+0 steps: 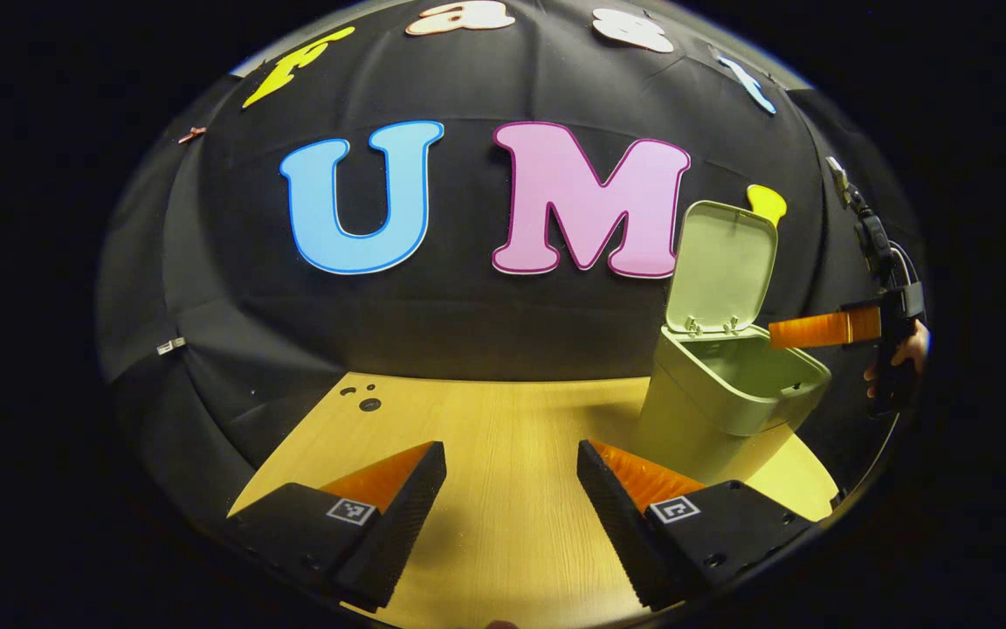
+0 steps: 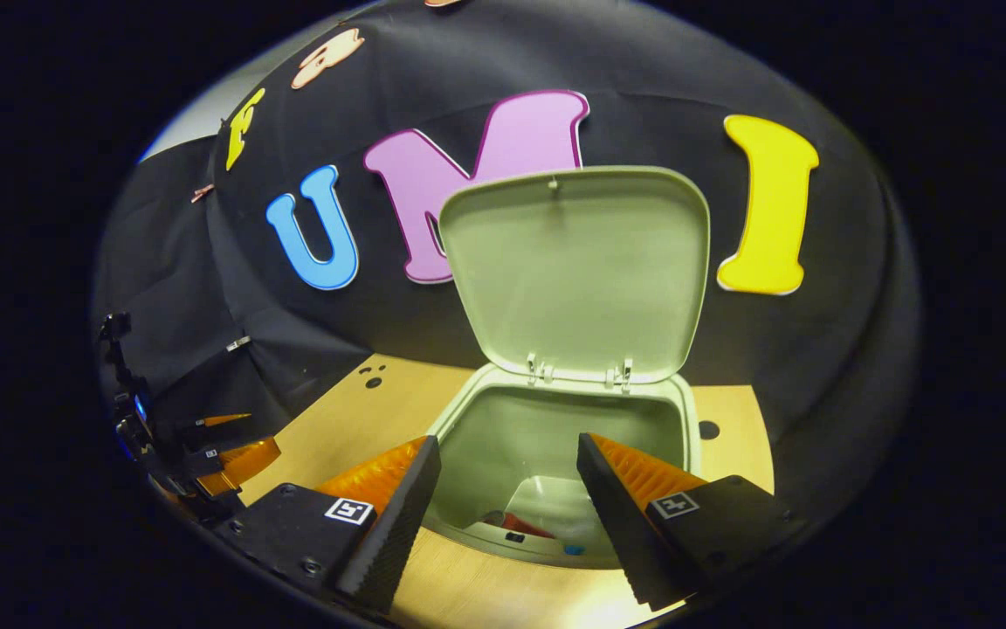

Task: Press the lid of the desktop garbage bin to open it, pick up the crumpled paper on the desktop and throw it into the bin, then pick up the pop can on the desktop and drop it into the bin, and finally close the garbage bin lid.

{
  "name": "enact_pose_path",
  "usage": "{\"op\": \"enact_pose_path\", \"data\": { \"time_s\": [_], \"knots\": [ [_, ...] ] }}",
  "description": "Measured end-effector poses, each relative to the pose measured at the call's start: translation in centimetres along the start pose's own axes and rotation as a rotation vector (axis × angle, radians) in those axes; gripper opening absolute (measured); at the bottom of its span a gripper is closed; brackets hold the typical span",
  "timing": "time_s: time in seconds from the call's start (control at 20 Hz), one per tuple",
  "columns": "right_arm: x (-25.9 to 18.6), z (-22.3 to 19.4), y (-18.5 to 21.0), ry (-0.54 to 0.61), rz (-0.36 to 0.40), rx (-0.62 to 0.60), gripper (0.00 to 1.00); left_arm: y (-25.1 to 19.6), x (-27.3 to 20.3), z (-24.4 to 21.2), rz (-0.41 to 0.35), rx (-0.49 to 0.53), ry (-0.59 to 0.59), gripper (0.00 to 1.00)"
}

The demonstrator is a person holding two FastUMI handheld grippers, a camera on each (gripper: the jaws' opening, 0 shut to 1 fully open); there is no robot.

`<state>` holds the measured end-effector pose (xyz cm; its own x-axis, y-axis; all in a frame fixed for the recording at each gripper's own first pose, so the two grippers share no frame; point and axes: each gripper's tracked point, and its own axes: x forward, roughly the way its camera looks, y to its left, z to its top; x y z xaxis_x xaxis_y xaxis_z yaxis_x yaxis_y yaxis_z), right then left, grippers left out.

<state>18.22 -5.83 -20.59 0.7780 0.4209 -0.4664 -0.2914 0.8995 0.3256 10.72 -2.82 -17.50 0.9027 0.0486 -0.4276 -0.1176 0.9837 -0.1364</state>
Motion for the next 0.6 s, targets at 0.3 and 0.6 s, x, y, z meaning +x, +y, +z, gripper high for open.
{"op": "enact_pose_path", "data": {
  "time_s": [0.3,0.6],
  "knots": [
    [-2.7,5.7,1.1,-0.173,-0.054,-0.113,0.98,0.0,-1.6,0.1,-0.033,0.011,-0.022,0.98],
    [-4.6,10.6,1.8,-0.294,-0.109,-0.145,0.98,0.1,-3.5,0.6,-0.051,0.015,-0.048,0.98]
  ]
}}
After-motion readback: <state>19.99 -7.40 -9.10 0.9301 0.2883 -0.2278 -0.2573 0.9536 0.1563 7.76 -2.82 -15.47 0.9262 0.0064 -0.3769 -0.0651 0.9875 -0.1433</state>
